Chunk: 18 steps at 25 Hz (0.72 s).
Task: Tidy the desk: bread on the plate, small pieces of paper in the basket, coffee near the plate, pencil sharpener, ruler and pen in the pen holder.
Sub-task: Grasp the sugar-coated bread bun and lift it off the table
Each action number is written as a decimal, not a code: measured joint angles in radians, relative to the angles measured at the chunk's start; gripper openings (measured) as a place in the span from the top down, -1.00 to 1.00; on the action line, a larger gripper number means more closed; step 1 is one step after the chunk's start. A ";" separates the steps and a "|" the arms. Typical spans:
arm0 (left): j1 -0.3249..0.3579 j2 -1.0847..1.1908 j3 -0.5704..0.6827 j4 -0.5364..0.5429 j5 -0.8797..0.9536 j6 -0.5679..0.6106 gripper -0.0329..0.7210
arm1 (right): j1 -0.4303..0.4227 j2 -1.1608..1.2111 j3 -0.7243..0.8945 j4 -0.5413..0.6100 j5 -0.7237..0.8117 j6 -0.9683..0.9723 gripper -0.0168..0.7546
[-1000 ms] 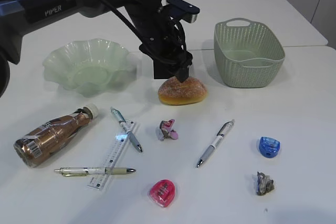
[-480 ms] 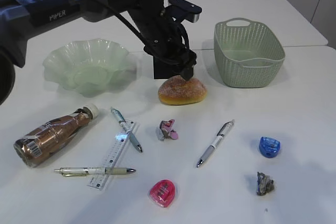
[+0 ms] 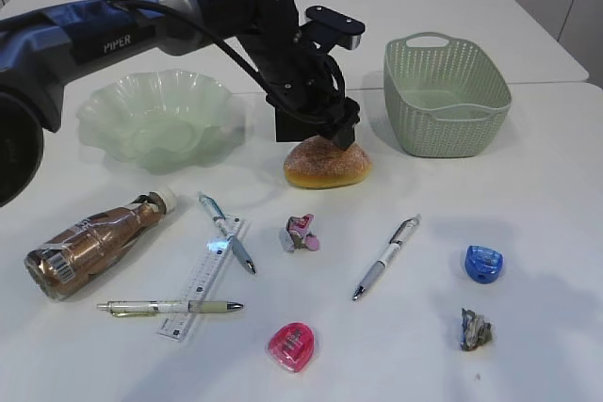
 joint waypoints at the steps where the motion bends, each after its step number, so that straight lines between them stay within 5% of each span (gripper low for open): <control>1: 0.000 0.005 0.000 -0.002 -0.005 0.000 -0.66 | 0.000 0.000 0.000 0.000 0.000 0.000 -0.42; 18: 0.002 0.059 -0.006 -0.041 -0.002 0.000 -0.66 | 0.000 0.000 0.000 0.007 -0.006 0.000 -0.42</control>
